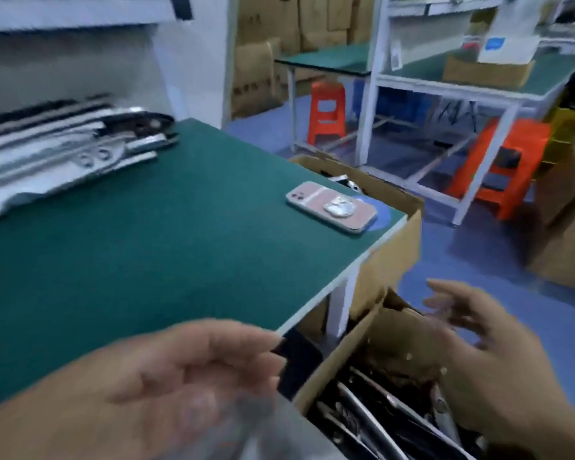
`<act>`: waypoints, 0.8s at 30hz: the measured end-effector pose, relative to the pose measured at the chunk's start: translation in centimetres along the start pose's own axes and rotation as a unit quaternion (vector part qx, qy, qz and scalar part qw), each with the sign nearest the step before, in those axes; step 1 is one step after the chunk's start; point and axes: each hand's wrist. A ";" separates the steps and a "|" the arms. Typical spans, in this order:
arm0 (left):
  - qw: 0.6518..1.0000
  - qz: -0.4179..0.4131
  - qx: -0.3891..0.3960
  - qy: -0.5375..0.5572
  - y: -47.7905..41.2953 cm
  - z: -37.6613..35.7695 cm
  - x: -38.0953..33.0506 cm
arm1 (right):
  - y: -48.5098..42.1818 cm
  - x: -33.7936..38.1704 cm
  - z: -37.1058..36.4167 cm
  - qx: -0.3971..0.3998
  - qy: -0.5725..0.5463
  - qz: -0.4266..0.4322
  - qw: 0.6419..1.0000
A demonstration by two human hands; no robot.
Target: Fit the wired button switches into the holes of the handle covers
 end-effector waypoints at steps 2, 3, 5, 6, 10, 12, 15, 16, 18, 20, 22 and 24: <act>0.982 -0.034 -0.187 0.006 3.7 3.6 -1.7 | -2.6 4.7 -2.6 0.047 -0.039 0.076 0.995; 0.956 -0.018 -0.291 0.014 5.4 5.9 -1.9 | -3.8 7.0 -4.3 0.079 -0.047 0.120 0.989; 0.855 -0.031 -0.517 -0.010 9.0 10.3 -1.7 | -6.1 11.0 -8.8 0.145 -0.034 0.200 0.968; 0.816 -0.020 -0.577 -0.029 11.2 12.3 -1.4 | -7.0 12.7 -11.5 0.172 -0.015 0.245 0.954; 0.719 0.063 -0.691 -0.034 19.1 16.0 0.7 | -10.1 19.1 -23.1 0.226 0.042 0.356 0.906; 0.712 0.089 -0.697 -0.019 21.2 16.2 1.7 | -11.6 22.4 -28.6 0.224 0.050 0.356 0.906; 0.728 0.180 -0.653 -0.109 22.0 16.5 3.5 | -13.7 26.9 -35.5 0.179 0.101 0.387 0.899; 0.733 0.216 -0.627 -0.152 21.7 16.6 3.9 | -14.5 28.1 -37.2 0.167 0.132 0.401 0.891; 0.734 0.244 -0.594 -0.223 20.8 16.5 4.3 | -16.4 29.8 -40.2 0.143 0.191 0.444 0.864; 0.730 0.255 -0.580 -0.257 20.4 16.4 4.3 | -18.4 31.9 -42.6 0.101 0.235 0.496 0.830; 0.735 0.238 -0.573 -0.274 20.9 16.9 4.9 | -20.6 34.0 -44.6 0.126 0.320 0.496 0.797; 0.739 0.220 -0.575 -0.273 21.4 17.2 5.4 | -23.2 36.0 -46.4 0.180 0.392 0.460 0.776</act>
Point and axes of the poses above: each hand's wrist, its own y-axis away from the middle knuckle, its own z-axis out of the back of the hand, x = y × z
